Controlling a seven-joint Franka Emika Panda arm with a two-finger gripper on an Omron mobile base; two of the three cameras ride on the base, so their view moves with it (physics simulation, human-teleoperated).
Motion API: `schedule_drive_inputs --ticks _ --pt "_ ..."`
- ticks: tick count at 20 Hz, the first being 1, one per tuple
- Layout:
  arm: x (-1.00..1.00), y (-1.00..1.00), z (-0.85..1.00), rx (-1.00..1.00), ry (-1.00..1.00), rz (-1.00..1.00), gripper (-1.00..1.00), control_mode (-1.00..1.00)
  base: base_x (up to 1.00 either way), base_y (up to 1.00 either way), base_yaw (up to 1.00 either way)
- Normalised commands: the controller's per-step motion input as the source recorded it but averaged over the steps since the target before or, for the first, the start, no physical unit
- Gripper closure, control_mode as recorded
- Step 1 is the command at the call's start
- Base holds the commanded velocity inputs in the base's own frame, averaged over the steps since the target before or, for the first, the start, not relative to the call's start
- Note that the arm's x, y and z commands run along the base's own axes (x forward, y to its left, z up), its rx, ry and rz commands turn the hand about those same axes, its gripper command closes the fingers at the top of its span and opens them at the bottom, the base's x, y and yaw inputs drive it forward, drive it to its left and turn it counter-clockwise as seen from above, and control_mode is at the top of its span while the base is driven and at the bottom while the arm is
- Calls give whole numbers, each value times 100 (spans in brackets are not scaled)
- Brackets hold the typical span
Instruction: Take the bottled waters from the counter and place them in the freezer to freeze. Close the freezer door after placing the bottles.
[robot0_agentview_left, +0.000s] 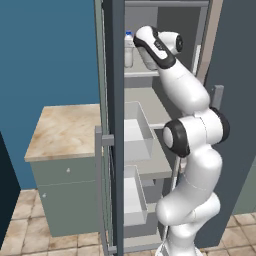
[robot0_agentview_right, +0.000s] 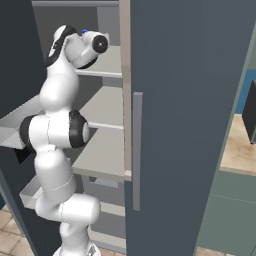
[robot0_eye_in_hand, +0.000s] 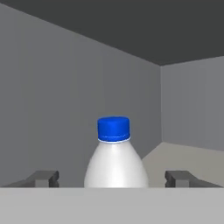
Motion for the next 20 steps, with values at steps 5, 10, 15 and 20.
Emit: schedule_drive_inputs --ticks 5,10,15,20 --pt "-58 0 4 0 -9 0 -100 -100 0 0 0" --pt "-99 -6 3 0 -15 0 -100 -100 0 0 0" --pt "-100 -28 10 0 -21 0 -100 -100 0 0 0" --pt "-100 -41 9 7 -25 0 -100 -100 0 0 0"
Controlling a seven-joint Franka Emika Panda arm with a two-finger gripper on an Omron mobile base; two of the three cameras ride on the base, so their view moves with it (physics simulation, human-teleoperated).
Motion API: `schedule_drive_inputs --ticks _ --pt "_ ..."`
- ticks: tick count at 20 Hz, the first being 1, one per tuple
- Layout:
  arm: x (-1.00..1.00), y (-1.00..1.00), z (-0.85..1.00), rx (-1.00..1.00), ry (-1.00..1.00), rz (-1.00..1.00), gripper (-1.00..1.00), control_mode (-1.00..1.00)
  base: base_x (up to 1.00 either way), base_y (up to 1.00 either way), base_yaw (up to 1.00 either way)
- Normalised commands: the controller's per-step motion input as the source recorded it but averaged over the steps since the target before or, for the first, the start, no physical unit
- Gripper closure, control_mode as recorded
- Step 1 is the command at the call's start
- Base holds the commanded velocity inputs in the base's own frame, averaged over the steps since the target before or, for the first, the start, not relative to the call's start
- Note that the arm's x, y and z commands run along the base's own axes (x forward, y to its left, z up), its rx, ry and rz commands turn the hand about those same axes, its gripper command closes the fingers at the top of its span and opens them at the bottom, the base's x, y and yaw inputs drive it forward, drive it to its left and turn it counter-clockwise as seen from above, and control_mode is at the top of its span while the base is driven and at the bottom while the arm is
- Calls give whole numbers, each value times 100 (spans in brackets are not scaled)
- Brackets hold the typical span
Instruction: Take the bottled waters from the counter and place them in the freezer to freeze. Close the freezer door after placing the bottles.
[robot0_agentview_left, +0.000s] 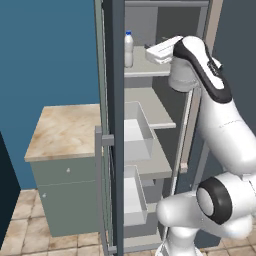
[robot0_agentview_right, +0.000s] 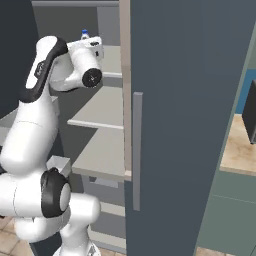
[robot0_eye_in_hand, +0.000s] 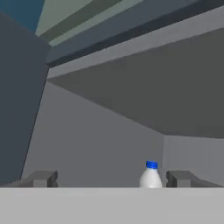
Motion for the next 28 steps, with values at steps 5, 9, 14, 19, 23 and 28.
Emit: schedule_drive_inputs --ticks 5,9,14,19,23,28 --pt "-100 -27 37 23 -11 -1 -100 -100 0 0 0" --pt "-100 -2 98 45 17 -15 -100 -100 0 0 0" --pt "-100 0 97 45 54 -17 -100 -100 0 0 0" --pt "-100 -11 55 50 72 -11 -100 -100 0 0 0" --pt "-7 -3 4 11 13 -4 -100 -100 0 0 0" --pt "-72 0 66 26 3 -3 -100 -100 0 0 0"
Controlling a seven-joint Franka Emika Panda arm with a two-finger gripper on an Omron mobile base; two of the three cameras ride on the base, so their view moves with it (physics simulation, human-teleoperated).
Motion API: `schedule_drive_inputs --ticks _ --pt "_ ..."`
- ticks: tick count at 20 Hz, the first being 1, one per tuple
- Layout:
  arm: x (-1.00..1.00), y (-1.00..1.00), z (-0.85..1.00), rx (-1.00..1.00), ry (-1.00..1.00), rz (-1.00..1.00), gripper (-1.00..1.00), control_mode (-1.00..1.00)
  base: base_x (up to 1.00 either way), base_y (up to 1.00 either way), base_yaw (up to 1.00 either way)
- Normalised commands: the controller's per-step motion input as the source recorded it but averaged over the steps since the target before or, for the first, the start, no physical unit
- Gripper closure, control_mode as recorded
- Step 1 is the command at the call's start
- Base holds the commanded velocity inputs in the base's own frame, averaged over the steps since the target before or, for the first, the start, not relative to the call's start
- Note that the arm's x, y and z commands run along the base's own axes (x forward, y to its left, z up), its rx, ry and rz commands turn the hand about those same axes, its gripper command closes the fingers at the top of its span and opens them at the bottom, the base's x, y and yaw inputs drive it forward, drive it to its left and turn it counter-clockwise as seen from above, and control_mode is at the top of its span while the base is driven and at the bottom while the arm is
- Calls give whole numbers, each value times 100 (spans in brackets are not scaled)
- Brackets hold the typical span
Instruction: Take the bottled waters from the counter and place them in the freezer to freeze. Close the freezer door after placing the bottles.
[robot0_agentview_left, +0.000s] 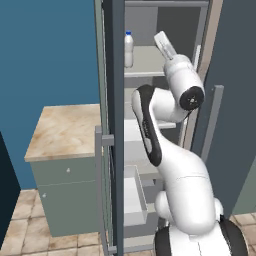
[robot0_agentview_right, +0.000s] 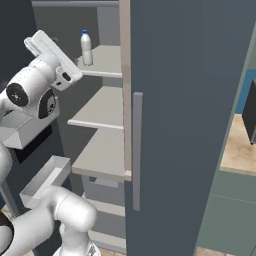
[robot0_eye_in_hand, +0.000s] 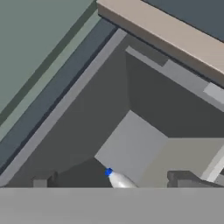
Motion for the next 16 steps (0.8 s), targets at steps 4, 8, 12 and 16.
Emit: schedule_drive_inputs --ticks 4,8,12,16 --pt "-100 -8 88 55 31 -8 -100 -100 0 0 0" --pt "-100 -31 -28 39 39 -1 -100 -100 0 0 0" --pt "-100 -58 -100 20 20 0 -100 -100 0 0 0" --pt "-100 -91 -93 23 0 -2 -100 -100 0 0 0"
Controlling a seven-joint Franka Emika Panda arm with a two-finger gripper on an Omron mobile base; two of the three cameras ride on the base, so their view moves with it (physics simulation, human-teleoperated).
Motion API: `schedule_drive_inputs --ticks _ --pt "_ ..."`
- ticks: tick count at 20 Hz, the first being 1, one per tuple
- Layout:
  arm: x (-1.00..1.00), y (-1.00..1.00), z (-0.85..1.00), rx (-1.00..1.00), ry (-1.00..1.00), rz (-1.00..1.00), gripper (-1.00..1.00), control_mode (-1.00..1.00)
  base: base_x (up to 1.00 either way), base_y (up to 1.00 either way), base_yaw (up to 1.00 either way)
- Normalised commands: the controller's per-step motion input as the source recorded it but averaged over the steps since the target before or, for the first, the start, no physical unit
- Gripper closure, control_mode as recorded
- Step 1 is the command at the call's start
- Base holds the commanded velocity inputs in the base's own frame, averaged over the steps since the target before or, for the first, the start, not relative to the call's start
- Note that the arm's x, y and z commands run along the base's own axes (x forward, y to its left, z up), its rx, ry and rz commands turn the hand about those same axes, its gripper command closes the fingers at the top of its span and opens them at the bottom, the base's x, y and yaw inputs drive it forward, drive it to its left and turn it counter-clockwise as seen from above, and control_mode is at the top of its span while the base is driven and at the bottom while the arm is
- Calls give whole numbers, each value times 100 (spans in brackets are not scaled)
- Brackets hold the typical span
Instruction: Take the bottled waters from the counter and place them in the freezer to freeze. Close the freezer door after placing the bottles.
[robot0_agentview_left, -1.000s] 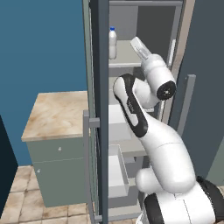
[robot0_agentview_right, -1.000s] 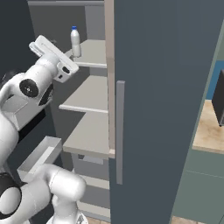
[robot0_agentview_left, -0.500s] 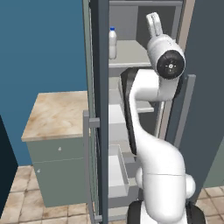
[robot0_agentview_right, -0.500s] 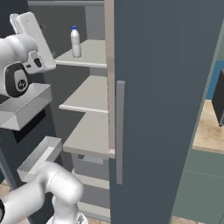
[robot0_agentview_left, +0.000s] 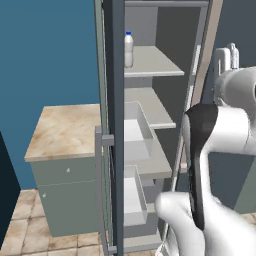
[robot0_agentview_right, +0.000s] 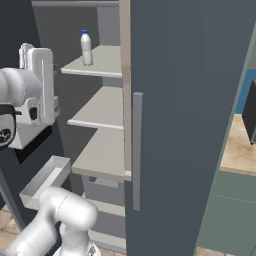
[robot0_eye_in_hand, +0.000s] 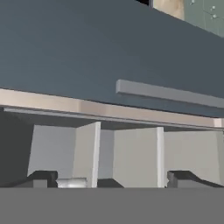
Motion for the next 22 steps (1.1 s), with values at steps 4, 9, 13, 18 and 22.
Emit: schedule_drive_inputs --ticks 4,9,13,18,22 --pt "-55 -56 -37 14 0 -4 -100 -100 0 0 0" --pt "-8 0 -5 0 0 0 -100 100 -59 -45 -1" --pt "0 0 0 0 0 0 -100 100 -100 -100 -1" --pt "0 0 0 0 0 0 -100 100 -100 -100 -2" --pt "0 0 0 0 0 0 -100 100 -54 -100 -1"
